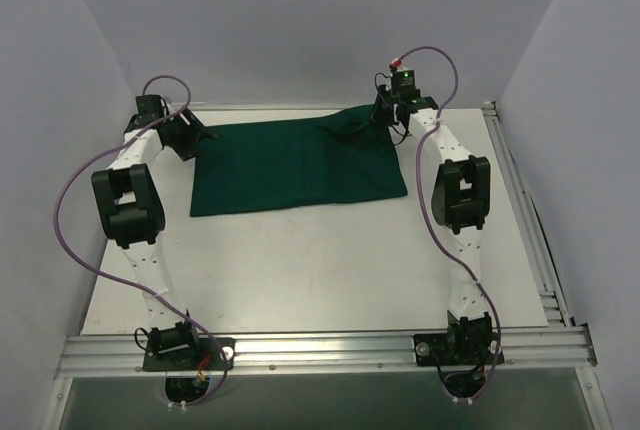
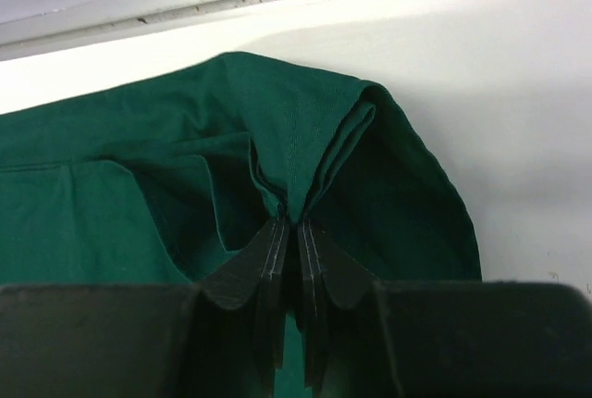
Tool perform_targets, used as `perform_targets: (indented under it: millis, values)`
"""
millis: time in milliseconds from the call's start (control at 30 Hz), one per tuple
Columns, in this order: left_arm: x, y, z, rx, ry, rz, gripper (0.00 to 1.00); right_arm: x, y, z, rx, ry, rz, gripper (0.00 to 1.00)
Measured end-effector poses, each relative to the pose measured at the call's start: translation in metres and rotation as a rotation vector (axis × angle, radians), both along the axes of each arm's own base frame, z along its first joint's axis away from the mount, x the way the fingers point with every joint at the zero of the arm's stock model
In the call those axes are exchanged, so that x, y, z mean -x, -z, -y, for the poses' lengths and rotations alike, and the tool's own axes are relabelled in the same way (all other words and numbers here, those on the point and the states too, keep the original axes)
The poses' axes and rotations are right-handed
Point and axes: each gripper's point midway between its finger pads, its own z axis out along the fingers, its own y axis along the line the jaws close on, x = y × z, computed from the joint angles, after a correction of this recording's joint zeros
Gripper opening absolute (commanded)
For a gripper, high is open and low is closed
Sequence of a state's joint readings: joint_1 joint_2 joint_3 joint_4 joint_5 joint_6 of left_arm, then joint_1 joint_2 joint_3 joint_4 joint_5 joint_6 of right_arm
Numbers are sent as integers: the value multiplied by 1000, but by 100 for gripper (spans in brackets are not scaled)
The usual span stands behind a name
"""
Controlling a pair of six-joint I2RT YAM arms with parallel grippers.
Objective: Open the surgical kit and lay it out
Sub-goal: Open the surgical kit at the center of the board.
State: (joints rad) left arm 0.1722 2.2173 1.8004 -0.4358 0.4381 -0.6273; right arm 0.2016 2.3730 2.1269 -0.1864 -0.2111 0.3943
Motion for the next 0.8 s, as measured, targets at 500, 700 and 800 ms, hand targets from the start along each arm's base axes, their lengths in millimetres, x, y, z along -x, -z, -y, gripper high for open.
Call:
perform_targets:
  millis: [500,700,800]
  values:
    - [1,-4,-4,26,-20,-2,71,44,61,-1,-7,-17,-210,9]
    - [1,-4,-4,30,-20,-2,71,47,63,-2,-9,-19,-225,17]
    - [1,-4,-3,33,-19,-2,71,48,63,-2,-9,-18,-228,23]
